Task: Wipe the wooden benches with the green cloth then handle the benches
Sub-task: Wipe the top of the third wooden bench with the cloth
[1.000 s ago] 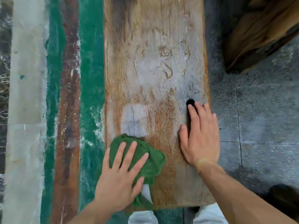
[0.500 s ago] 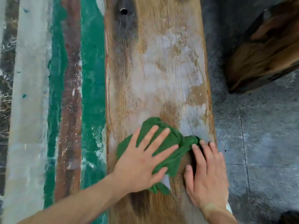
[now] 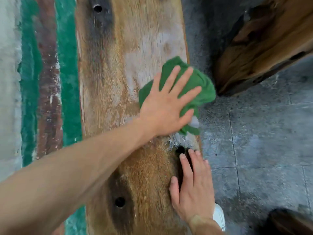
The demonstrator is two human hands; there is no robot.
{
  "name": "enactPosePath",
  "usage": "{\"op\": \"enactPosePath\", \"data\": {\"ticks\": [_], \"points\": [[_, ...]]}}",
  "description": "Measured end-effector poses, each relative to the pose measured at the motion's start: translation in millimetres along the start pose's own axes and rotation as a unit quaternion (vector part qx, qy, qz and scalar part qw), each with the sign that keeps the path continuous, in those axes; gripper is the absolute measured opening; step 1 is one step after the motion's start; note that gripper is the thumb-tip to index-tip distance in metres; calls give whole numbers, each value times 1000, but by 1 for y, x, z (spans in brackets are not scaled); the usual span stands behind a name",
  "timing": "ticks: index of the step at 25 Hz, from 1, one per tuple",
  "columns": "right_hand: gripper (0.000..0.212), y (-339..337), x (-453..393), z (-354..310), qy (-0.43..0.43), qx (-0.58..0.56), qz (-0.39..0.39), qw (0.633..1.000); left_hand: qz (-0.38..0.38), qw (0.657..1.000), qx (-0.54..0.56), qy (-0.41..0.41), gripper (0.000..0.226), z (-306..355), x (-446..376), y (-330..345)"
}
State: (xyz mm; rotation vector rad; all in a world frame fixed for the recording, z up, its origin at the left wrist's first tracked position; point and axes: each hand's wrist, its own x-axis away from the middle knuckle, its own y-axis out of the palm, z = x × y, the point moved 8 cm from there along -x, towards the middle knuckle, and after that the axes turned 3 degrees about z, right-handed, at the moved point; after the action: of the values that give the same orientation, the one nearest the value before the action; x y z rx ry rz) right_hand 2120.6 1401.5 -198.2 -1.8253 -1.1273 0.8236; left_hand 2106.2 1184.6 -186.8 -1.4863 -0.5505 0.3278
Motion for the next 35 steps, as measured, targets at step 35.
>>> {"op": "enactPosePath", "data": {"ticks": [35], "points": [[69, -24, 3, 11, 34, -199, 75, 977, -81, 984, -84, 132, 55, 193, 368, 73]]}}
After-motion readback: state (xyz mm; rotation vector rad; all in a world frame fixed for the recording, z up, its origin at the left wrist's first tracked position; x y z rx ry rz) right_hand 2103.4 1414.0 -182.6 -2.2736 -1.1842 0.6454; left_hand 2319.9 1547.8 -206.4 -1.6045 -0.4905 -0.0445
